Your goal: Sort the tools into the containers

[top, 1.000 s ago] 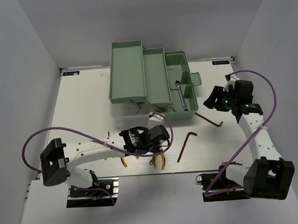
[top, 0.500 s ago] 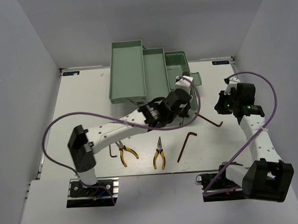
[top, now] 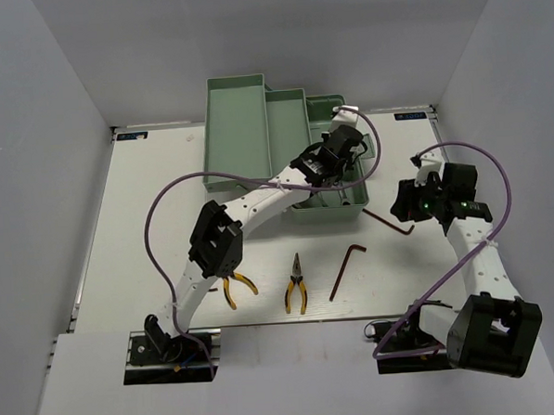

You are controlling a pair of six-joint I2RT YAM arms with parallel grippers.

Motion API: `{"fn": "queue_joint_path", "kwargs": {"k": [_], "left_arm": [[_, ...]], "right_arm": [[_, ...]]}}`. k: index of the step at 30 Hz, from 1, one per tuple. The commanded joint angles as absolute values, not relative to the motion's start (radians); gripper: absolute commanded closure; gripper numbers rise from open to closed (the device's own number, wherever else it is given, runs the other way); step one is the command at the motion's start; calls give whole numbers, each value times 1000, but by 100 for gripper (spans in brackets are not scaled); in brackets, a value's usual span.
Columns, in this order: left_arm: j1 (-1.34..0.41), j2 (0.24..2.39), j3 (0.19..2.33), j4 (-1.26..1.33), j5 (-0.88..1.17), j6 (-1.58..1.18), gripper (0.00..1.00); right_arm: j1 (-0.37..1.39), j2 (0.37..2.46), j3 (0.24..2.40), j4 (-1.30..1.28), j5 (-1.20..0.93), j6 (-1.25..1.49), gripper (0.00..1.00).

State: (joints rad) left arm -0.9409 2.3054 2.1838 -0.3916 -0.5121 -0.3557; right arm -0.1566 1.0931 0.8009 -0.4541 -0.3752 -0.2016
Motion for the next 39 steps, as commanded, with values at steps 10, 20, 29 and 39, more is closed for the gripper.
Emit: {"fn": "queue_joint_path", "kwargs": {"k": [10, 20, 29, 39], "left_arm": [[-899, 2238, 2237, -414, -385, -253, 15], [-931, 1441, 1359, -302, -135, -255, 27], [-931, 893, 924, -531, -209, -310, 23], [-931, 836, 799, -532, -170, -360, 23]], "right_arm": [[-149, 1308, 770, -407, -505, -723, 30], [-114, 1520, 831, -382, -417, -891, 43], [-84, 1606, 788, -395, -279, -1008, 50], [-94, 1605, 766, -600, -267, -1091, 93]]}}
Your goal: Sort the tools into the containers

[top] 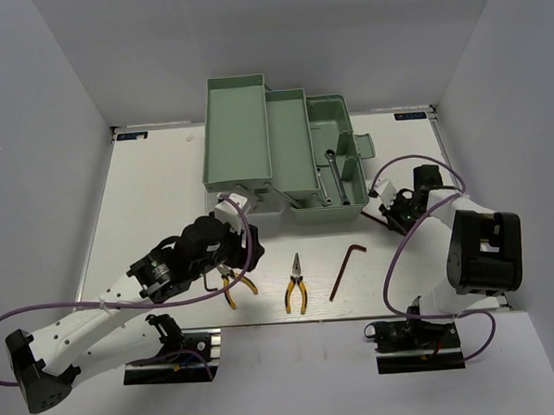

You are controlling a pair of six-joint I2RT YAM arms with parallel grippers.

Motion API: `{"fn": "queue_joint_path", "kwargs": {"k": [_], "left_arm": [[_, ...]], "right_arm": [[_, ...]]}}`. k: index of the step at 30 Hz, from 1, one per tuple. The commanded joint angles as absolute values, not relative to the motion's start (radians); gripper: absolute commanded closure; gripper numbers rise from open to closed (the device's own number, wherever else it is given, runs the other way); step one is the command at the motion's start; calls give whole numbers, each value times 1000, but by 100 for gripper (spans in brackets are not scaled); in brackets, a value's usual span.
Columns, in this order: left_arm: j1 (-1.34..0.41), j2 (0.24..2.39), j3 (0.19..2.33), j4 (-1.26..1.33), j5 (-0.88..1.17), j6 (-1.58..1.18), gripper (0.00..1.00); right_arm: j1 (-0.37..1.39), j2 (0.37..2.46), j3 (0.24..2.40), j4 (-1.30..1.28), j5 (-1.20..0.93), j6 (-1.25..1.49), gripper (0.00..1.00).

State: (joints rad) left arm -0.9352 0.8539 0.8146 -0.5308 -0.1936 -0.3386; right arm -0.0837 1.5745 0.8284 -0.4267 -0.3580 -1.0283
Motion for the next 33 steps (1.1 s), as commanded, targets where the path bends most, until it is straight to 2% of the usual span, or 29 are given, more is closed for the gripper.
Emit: {"fn": "queue_joint_path", "kwargs": {"k": [1, 2, 8, 14, 23, 27, 33], "left_arm": [[-931, 836, 799, -523, -170, -360, 23], [-931, 836, 790, -523, -161, -360, 23], [-931, 836, 770, -523, -152, -379, 22], [-931, 854, 752, -489, -123, -379, 22], [-931, 974, 733, -407, -22, -388, 24], [-931, 973, 742, -407, -21, -388, 24], [-931, 960, 712, -353, -3, -400, 24]], "right_arm": [[-97, 1603, 767, -635, -265, -1109, 96], [-97, 1601, 770, -668, -270, -1115, 100], [-109, 1539, 790, -750, -255, -1095, 100], [-143, 1382, 842, -843, -284, -1109, 100], [-153, 1211, 1003, -1000, -483, -1074, 100], [-140, 1206, 1087, -1054, -584, -1034, 100], [-55, 1295, 1359, -1085, -770, -875, 100]]}}
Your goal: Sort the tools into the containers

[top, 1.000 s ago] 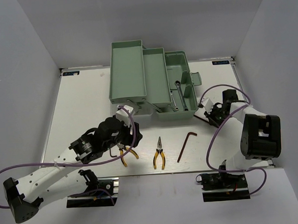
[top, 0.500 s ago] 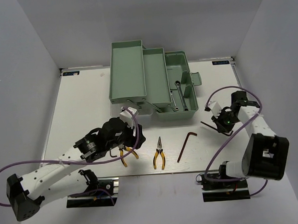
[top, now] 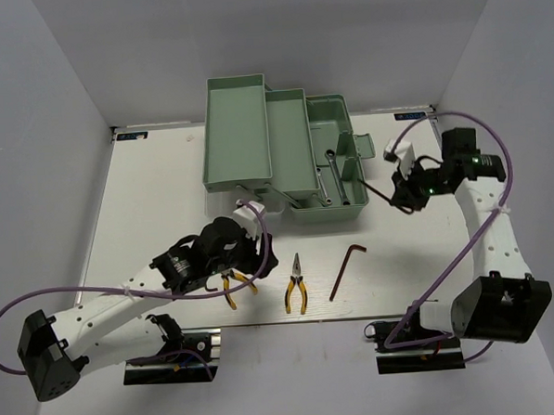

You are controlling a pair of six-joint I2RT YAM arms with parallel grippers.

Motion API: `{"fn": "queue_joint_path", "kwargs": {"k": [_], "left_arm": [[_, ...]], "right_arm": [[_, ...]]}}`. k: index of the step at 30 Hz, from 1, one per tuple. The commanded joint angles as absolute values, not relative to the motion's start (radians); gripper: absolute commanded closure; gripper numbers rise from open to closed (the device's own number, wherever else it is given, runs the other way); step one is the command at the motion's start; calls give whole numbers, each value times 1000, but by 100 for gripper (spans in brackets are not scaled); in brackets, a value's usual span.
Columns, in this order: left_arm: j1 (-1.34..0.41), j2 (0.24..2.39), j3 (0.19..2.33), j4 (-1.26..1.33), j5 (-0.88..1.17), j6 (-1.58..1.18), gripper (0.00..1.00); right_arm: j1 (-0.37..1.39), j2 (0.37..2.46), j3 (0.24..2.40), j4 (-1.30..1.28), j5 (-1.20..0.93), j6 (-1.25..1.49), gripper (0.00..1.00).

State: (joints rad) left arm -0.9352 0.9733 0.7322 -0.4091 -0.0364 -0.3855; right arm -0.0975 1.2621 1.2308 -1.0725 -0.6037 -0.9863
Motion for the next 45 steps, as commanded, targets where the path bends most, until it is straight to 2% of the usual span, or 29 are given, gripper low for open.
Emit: {"fn": "queue_joint_path", "kwargs": {"k": [1, 5, 6, 7, 12, 16, 19, 21, 25, 27, 28, 30, 32, 40, 44, 45], "left_arm": [[-931, 986, 712, -342, 9, -400, 24], [-940, 1083, 735, -293, 55, -410, 29], [-940, 1100, 744, -272, 55, -410, 29], [-952, 1115, 744, -272, 55, -410, 30], [-982, 1167, 769, -261, 35, -420, 31], [-1000, 1167, 759, -239, 15, -439, 31], [-1019, 1178, 750, -203, 15, -439, 31], [-1048, 1232, 779, -193, 15, -419, 30], [-1101, 1347, 860, -140, -23, -381, 28], [-1123, 1399, 885, -97, -37, -361, 27], [-1143, 1451, 896, -83, -52, -345, 27], [-1172, 1497, 926, -58, -89, -336, 26], [-1190, 1551, 948, -58, -121, -336, 26], [-1233, 1626, 963, -15, -155, -327, 26], [-1244, 1715, 1049, -25, -166, -305, 26], [-1253, 1738, 1093, -40, -166, -305, 27]], "right_arm": [[-39, 1311, 1389, -1045, -784, -806, 100], [122, 1477, 1605, -873, -833, -524, 100], [142, 1494, 1621, -830, -822, -339, 100], [196, 1535, 1647, -684, -801, -275, 100], [302, 1737, 1846, -545, -674, 88, 100], [357, 1787, 1783, -319, -554, 370, 100], [371, 1831, 1790, -308, -447, 502, 100], [382, 1847, 1783, -307, -381, 526, 100], [379, 1873, 1752, -310, -380, 591, 100], [379, 1878, 1752, -322, -396, 580, 84], [376, 1882, 1749, -324, -412, 575, 71], [376, 1872, 1741, -336, -466, 543, 61], [367, 1850, 1735, -356, -515, 528, 57], [276, 1691, 1716, -484, -477, 305, 54], [218, 1602, 1657, -535, -255, 230, 71], [206, 1524, 1588, -523, -167, 210, 80]]}}
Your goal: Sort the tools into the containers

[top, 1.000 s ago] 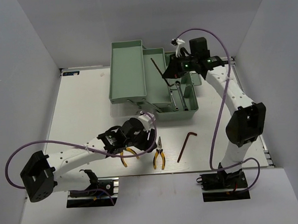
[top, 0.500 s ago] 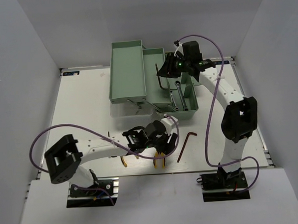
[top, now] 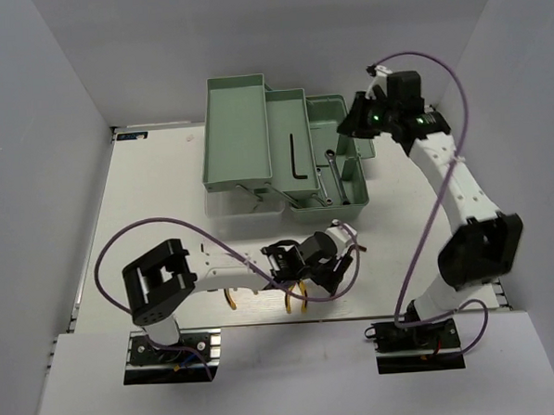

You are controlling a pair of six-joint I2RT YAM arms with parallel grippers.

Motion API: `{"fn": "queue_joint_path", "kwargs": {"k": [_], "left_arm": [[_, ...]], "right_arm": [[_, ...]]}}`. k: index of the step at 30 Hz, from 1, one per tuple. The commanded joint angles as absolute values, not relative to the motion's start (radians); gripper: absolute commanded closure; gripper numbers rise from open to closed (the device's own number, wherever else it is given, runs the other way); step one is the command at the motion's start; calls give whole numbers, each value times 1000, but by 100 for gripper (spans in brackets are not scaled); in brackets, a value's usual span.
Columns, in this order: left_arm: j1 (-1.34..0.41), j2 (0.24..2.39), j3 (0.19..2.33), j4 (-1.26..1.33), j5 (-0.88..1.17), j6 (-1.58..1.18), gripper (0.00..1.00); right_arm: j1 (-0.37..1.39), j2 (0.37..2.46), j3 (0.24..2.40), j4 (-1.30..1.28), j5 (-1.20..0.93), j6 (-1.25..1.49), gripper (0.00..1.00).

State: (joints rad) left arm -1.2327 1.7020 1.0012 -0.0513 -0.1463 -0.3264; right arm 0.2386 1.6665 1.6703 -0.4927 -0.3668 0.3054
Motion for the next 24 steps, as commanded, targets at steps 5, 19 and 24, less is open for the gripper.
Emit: {"fn": "queue_joint_path", "kwargs": {"k": [5, 19, 24], "left_arm": [[-1262, 1887, 1247, -133, -216, -295, 37], [-1233, 2103, 1503, -405, -373, -403, 52], [-1233, 2144, 1523, -426, -339, -403, 78]], "right_arm": [[76, 1372, 1287, -442, -94, 152, 87], [-170, 1042, 830, -433, -311, 181, 87], [-210, 1026, 796, -434, -366, 196, 87]]}}
